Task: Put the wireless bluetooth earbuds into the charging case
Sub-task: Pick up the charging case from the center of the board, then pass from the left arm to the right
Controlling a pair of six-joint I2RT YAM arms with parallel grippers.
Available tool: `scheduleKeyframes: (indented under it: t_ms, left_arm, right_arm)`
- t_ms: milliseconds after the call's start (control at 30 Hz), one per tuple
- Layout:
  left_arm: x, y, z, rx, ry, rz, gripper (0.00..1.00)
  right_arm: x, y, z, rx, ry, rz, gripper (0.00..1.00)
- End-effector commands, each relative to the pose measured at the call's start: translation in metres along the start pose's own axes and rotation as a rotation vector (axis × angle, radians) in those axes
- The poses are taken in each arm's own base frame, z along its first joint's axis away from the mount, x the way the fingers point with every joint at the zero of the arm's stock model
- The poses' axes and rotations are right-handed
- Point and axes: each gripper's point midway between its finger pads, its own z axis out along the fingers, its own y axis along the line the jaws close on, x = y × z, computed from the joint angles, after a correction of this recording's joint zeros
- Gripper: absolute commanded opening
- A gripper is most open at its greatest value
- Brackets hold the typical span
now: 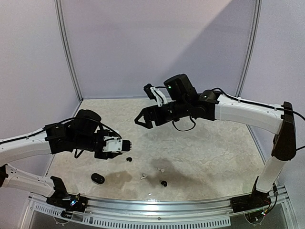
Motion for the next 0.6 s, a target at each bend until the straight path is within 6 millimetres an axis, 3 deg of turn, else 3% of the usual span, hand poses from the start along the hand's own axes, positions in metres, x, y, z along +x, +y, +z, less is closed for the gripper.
scheduleKeyframes:
  t_ms: [0,67,167,367,467,567]
  left_arm:
    - [-0.026,0.029,-0.011,-0.104,-0.078,0.032,0.16]
    - [-0.028,0.034,-0.012,-0.131,-0.084,0.032,0.15]
    - [-0.032,0.037,-0.016,-0.153,-0.113,0.029,0.14]
    - [-0.039,0.04,-0.024,-0.185,-0.163,0.032,0.13]
    - [-0.044,0.045,-0.026,-0.198,-0.18,0.047,0.13]
    - [-0.049,0.047,-0.022,-0.186,-0.181,0.074,0.12]
  right_arm:
    - [0.014,0.04,0.018,-0.191,0.089,0.016,0.87]
    - [0.021,0.054,0.022,-0.228,0.108,0.005,0.86]
    - [0.031,0.053,0.028,-0.209,0.147,0.042,0.81]
    - [0.041,0.076,0.024,-0.265,0.185,0.088,0.76]
    - [0.041,0.076,0.029,-0.271,0.186,0.108,0.74]
    - [0.031,0.076,0.033,-0.268,0.163,0.091,0.64]
